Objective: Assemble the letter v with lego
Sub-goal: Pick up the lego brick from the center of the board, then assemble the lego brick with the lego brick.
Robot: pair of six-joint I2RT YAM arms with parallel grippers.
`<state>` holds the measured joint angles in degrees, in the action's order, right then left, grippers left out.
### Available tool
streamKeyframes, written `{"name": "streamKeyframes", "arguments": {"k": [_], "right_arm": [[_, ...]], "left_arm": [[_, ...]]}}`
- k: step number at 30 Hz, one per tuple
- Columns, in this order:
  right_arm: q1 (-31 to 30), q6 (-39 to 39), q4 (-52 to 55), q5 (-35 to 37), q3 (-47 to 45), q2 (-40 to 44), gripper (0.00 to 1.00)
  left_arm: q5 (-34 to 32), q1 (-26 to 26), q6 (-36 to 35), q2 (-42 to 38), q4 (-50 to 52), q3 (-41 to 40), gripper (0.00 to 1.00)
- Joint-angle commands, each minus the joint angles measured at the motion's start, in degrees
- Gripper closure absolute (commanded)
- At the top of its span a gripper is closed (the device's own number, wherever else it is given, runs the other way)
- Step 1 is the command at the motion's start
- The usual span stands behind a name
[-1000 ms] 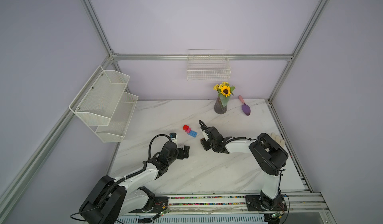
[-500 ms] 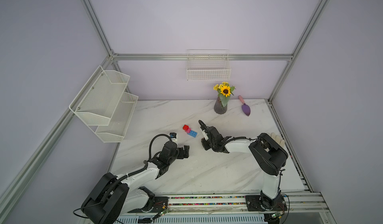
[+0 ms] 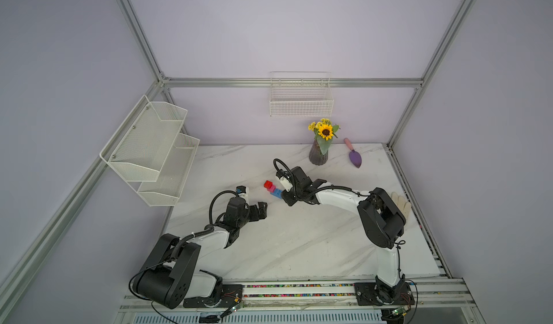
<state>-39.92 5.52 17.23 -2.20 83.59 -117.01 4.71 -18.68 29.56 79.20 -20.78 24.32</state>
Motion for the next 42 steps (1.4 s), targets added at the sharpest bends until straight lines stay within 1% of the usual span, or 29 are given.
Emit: {"name": "streamKeyframes", "arguments": {"k": [1,5,12,16,19,35,42], "right_arm": [[1.12,5.12,4.26,-1.77,4.28,-4.12,0.7],[1.68,6.62,5.09,-2.13,8.39,-7.73,0.69],[2.13,7.95,5.44,-3.12,9.42,-8.76,0.69],[2.13,8.31,5.44,-3.59,8.15,-7.23,0.69],[2.13,8.44,2.75,-4.13,5.0,-4.49,0.69],[2.22,7.7,-5.05,-0.7,-0.22,1.6,0.68],[2.22,7.14,-2.7,-3.86,-1.31,2.43,0.68]], "left_arm": [[5.19,0.7,-0.18,3.01,-4.61,2.91,0.0],[5.2,1.1,-0.05,5.24,-4.27,4.42,0.0],[3.77,1.44,0.06,4.17,-4.03,4.41,0.0],[3.06,1.54,0.06,3.44,-3.23,4.42,0.0],[2.81,1.7,0.06,3.5,-2.96,4.37,0.0],[3.59,1.69,1.2,3.95,-2.17,5.5,0.0],[3.82,1.7,1.57,3.42,-1.3,5.58,0.0]]}}
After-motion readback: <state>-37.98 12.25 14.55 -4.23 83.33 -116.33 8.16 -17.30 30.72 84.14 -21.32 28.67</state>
